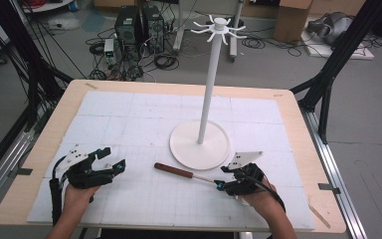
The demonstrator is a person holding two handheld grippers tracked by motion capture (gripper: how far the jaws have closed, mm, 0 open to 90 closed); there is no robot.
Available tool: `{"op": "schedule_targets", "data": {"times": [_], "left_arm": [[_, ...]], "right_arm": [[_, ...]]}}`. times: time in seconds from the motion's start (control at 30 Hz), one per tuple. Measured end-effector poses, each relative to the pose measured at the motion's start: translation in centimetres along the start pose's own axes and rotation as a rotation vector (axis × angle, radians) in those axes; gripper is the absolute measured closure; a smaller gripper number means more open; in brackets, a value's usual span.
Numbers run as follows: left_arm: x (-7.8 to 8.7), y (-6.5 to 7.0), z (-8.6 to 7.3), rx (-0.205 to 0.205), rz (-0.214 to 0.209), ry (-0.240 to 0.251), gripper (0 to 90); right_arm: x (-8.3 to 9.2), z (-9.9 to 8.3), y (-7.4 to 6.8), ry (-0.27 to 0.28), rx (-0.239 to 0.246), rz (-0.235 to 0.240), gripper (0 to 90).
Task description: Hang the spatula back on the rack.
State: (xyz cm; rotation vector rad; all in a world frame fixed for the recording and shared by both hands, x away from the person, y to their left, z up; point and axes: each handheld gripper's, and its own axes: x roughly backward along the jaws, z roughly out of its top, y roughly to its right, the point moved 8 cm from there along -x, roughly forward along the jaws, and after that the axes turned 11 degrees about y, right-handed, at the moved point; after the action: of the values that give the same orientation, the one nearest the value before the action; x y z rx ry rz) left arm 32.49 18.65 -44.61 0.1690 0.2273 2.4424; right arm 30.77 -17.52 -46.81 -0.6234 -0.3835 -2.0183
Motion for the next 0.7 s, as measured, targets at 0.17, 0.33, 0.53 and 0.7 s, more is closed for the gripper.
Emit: {"op": "schedule_targets", "data": {"times": [0.17, 0.33, 0.53, 0.7], "left_arm": [[0.0, 0.0, 0.0, 0.005, 0.002, -0.001, 19.7], [0.0, -0.1, 0.0, 0.006, 0.002, -0.002, 19.9], [0.0, -0.1, 0.0, 0.006, -0.002, 0.000, 20.1], [0.0, -0.1, 0.0, 0.008, -0.001, 0.000, 20.2]], "right_arm": [[-0.8, -0.5, -0.3, -0.060, 0.022, 0.043, 56.5], [-1.3, -0.8, -0.5, -0.102, 0.035, 0.072, 58.4], [-1.7, -1.0, -0.5, -0.128, 0.041, 0.089, 61.1], [-1.8, -1.1, -0.4, -0.147, 0.041, 0.092, 62.5]]}}
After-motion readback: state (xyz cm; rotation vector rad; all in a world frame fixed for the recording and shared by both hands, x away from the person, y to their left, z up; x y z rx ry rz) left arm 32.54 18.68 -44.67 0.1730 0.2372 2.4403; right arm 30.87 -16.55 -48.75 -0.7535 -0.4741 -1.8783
